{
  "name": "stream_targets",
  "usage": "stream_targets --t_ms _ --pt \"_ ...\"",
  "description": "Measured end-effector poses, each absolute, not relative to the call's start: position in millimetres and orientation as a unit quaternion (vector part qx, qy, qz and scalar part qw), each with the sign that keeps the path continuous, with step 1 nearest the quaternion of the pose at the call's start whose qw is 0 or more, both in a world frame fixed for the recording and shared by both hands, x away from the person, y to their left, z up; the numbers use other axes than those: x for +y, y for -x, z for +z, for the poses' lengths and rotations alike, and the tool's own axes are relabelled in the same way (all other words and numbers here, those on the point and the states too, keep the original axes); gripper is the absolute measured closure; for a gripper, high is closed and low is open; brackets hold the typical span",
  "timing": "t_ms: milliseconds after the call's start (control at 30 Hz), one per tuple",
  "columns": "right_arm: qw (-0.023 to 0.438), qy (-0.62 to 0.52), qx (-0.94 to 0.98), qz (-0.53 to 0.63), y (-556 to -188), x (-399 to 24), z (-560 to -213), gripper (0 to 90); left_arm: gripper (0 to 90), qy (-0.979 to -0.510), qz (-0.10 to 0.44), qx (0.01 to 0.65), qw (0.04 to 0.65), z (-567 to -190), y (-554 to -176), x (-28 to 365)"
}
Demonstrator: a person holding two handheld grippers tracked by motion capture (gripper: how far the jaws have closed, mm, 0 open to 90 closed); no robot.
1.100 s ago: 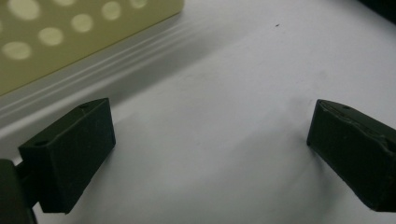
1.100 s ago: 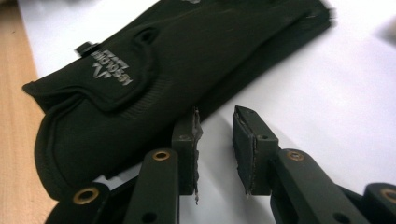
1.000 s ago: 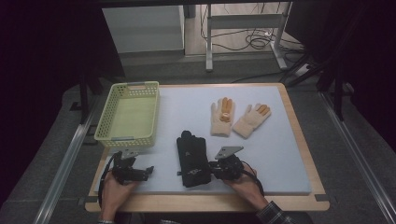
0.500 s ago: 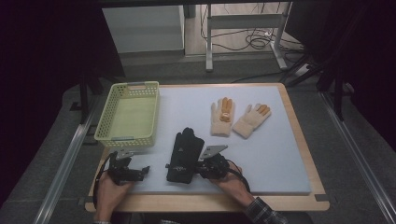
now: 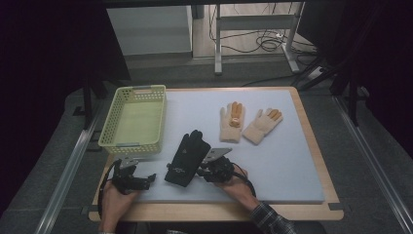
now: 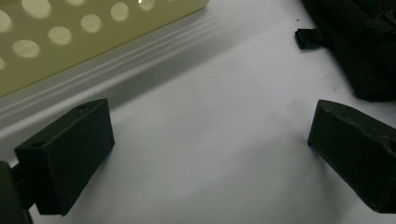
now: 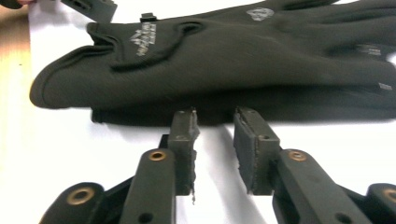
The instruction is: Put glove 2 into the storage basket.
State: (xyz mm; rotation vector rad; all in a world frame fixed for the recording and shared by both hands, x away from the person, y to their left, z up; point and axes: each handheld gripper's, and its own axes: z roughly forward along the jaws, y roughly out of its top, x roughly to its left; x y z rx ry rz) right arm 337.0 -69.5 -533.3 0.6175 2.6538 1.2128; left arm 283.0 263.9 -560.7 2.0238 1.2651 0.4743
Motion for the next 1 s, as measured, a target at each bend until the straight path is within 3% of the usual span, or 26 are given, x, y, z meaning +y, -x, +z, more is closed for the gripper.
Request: stream_targets --t_ms 267,567,1000 --pt "0.107 -0.243 0.874 0.407 -347 -111 -522 56.3 0.6 -0.785 0.177 0.493 0.333 -558 -285 263" --pt "0.152 -0.304 0.86 0.381 -363 -176 -524 37.4 0.0 -0.79 0.151 0.483 0.345 -546 -285 247" --pt "0.185 -0.374 0.835 0.358 -378 -231 -531 28.0 0.0 -0.81 0.119 0.431 0.378 -512 -296 188"
